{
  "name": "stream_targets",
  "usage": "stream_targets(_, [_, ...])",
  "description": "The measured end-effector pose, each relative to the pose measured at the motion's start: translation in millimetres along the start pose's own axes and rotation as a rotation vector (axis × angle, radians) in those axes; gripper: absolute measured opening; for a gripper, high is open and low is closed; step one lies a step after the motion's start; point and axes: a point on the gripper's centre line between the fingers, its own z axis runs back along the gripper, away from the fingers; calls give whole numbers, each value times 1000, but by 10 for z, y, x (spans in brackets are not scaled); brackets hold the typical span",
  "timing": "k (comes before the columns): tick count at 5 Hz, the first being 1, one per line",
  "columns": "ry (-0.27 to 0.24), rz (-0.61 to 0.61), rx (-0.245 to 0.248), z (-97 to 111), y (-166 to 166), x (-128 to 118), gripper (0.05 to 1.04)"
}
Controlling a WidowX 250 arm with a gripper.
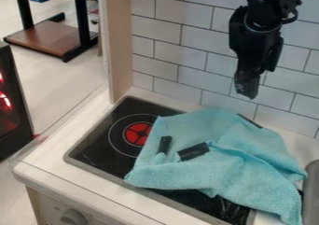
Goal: Robot unfolded from center to bottom right
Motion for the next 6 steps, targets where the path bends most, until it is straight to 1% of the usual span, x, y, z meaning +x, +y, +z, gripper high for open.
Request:
stream_targets(1, [-1, 9, 39, -99, 99, 0, 998])
stream_targets(2, [1, 72, 105, -166, 287, 53, 998])
stream_targets(3, [-18, 146, 141, -227, 475, 165, 998])
stream_targets(4, [-79, 229, 154, -118, 535, 258, 998])
stream_targets(5, [-154, 358, 242, -176, 706, 323, 998])
stream_targets(6, [-175, 383, 296, -340, 769, 320, 998])
